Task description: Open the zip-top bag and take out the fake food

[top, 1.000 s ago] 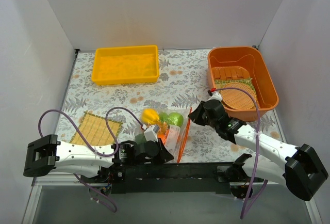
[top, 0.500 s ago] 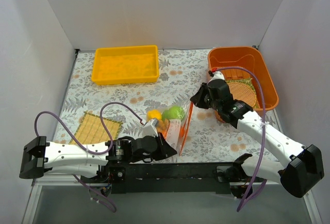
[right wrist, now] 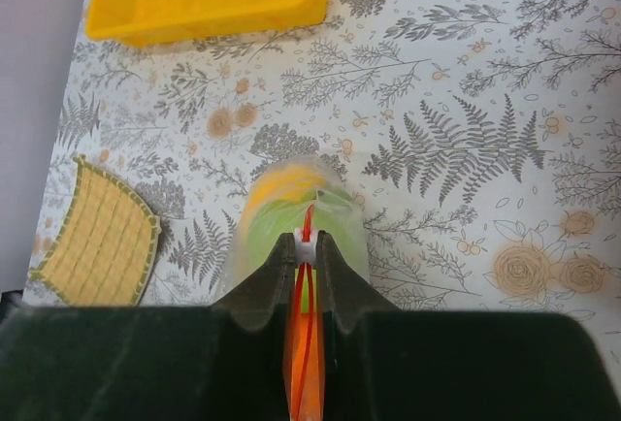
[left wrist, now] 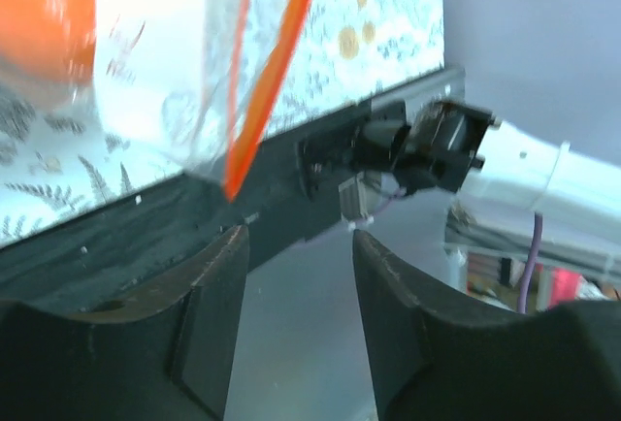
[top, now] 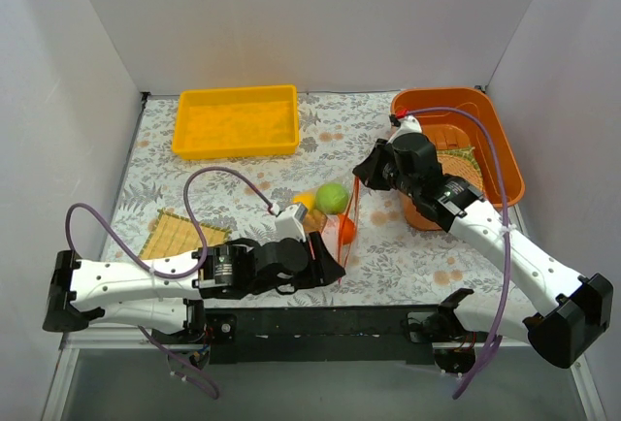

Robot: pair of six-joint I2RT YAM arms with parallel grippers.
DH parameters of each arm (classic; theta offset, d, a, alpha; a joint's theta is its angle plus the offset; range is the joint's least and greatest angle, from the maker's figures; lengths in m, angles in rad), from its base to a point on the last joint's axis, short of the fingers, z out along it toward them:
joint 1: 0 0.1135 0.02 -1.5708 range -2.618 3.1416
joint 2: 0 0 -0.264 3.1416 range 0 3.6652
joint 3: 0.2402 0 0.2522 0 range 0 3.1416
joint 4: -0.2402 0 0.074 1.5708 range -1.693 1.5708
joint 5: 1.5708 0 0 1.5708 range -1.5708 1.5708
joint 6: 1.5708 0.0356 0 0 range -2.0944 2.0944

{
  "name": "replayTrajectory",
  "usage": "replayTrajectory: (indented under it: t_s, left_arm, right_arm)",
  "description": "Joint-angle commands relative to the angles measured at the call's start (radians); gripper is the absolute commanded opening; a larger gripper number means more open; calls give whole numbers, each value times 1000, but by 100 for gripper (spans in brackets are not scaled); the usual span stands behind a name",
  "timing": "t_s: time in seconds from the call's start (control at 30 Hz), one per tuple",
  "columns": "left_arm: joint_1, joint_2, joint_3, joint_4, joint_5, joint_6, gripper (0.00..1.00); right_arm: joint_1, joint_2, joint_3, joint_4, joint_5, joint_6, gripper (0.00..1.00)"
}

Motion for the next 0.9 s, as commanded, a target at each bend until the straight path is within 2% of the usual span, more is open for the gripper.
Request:
replayTrajectory:
  t_s: [0.0,0.07,0.23,0.5,0.87]
  left_arm:
    - [3,96,188,-204,-192,135,44]
    - [27,145,255,-246,-243,179,39]
    - [115,216,303,-263,-246,287,34]
    - [176,270,293,-183,-221,388,34]
    - [179,279,264,-109,-143,390,34]
  right_arm:
    - [37,-16,54,-5,-2,-15,1]
    - [45,-17,55,-8,1,-14,1]
    - [75,-17,60,-18,15,-8,1]
    - [91,-28,69,-31,27,-6,1]
    - [94,-33,71,-41,40,-6,1]
